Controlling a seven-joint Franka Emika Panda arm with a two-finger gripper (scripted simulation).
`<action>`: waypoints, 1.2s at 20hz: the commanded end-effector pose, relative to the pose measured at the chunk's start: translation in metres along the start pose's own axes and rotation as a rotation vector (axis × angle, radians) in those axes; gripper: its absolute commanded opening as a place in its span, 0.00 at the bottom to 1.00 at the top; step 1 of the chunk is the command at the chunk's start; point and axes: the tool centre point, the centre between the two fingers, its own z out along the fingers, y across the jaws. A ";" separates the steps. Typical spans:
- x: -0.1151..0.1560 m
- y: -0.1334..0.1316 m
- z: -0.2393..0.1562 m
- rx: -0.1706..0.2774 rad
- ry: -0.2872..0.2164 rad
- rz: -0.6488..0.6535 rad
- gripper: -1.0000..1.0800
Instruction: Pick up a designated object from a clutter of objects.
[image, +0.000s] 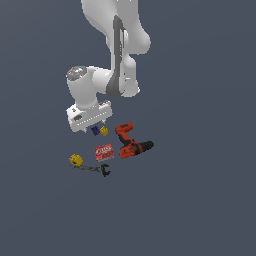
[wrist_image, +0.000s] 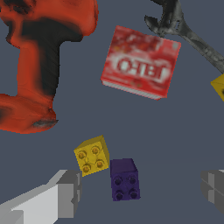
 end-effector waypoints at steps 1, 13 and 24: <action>-0.011 -0.001 0.009 -0.001 -0.003 -0.030 0.96; -0.038 -0.005 0.027 -0.002 -0.011 -0.095 0.96; -0.038 -0.005 0.045 -0.001 -0.011 -0.093 0.96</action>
